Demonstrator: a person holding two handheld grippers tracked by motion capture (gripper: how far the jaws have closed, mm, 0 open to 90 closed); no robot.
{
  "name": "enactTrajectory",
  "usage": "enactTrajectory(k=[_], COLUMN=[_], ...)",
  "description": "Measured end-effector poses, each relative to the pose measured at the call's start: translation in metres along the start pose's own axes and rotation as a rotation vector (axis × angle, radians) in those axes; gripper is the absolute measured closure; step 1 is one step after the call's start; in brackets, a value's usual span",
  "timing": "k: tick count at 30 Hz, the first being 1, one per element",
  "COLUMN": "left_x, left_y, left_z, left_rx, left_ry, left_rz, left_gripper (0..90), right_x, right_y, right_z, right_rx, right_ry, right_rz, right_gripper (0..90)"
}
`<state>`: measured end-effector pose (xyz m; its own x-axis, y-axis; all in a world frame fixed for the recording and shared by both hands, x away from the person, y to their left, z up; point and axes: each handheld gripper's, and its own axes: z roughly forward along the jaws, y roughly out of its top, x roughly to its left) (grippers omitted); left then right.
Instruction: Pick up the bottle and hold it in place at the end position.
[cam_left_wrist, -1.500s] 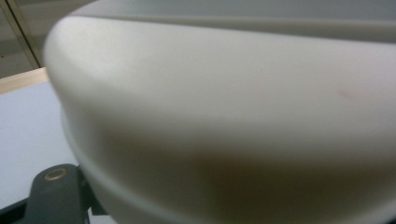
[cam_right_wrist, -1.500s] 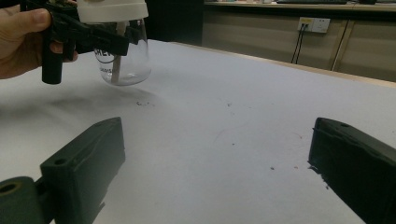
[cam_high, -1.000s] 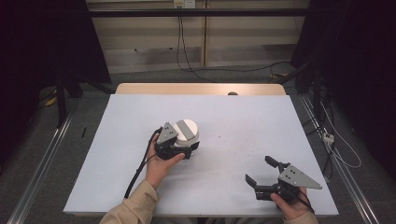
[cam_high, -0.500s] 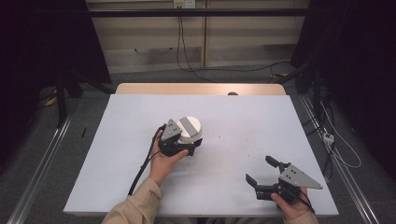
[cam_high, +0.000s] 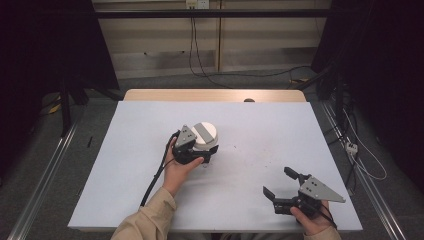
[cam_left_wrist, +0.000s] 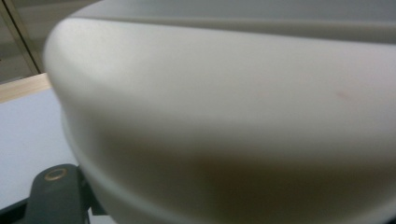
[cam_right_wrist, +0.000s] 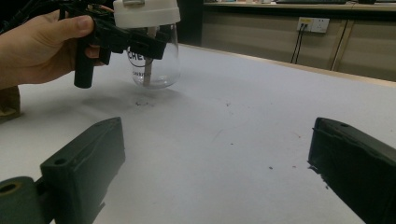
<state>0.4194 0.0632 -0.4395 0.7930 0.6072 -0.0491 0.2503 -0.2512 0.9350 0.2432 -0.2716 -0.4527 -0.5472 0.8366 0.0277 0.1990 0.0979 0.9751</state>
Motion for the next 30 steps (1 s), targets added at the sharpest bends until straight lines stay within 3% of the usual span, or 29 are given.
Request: enactTrajectory(k=[15, 30], left_x=[0.001, 0.002], left_y=[0.005, 0.005], left_z=[0.014, 0.033], left_rx=[0.007, 0.014], left_ry=[0.002, 0.004], left_rz=[0.026, 0.024], left_gripper=[18.5, 18.5], right_x=[0.000, -0.001], right_y=[0.000, 0.000], right_z=[0.000, 0.000], right_rx=[-0.002, -0.004], right_ry=[0.001, 0.001], right_rz=[0.002, 0.008], right_gripper=[3.2, 3.4])
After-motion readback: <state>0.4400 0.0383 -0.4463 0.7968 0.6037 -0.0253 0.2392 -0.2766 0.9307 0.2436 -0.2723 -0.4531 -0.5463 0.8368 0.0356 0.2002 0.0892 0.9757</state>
